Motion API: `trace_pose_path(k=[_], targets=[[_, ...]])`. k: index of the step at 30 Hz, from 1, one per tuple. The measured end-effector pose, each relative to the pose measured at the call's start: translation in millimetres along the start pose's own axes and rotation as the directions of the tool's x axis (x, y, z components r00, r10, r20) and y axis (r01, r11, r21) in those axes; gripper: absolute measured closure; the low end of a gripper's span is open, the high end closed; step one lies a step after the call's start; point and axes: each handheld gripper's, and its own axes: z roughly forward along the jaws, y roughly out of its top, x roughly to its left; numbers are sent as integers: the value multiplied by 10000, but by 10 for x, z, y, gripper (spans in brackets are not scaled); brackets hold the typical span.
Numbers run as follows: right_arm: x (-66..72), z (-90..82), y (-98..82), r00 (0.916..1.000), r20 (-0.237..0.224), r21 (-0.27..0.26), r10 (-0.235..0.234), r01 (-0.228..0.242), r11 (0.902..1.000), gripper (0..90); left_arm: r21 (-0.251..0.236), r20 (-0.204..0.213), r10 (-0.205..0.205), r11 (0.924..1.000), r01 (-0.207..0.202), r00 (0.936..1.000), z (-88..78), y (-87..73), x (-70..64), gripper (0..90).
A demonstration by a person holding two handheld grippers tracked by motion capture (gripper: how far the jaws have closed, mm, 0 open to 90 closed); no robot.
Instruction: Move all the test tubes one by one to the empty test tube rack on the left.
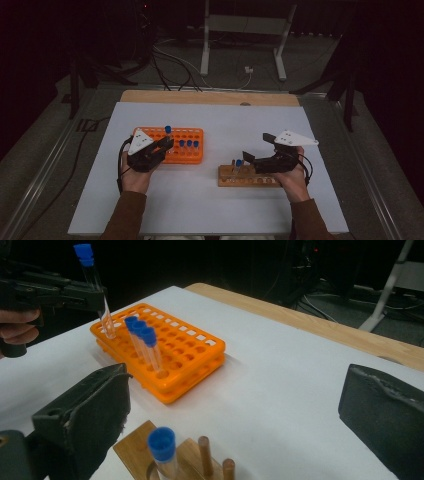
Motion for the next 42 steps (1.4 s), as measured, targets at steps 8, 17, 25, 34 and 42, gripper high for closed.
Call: trace_pose_path(k=[8,17,25,34,42], targets=[[-44,-70,-15,9999,98,-165,115,-113,9998,4,169,-262,200,9997,-195,9995,108,-66,10,783],[-49,-72,-38,9999,8,-155,160,-160,9998,5,367,-351,151,9992,-138,9993,250,-167,19,783],[-28,-57,-61,9999,-84,-64,107,-108,9999,5,714,-384,173,9973,-145,9991,361,-280,2,783],[-16,-43,-71,9999,-115,-12,113,-113,9999,5,1234,-389,251,9922,-201,9989,428,-421,-2,783],[-2,-24,-79,9998,-174,21,90,-89,10000,5,1434,-429,462,9889,-396,9980,449,-476,-19,783]])
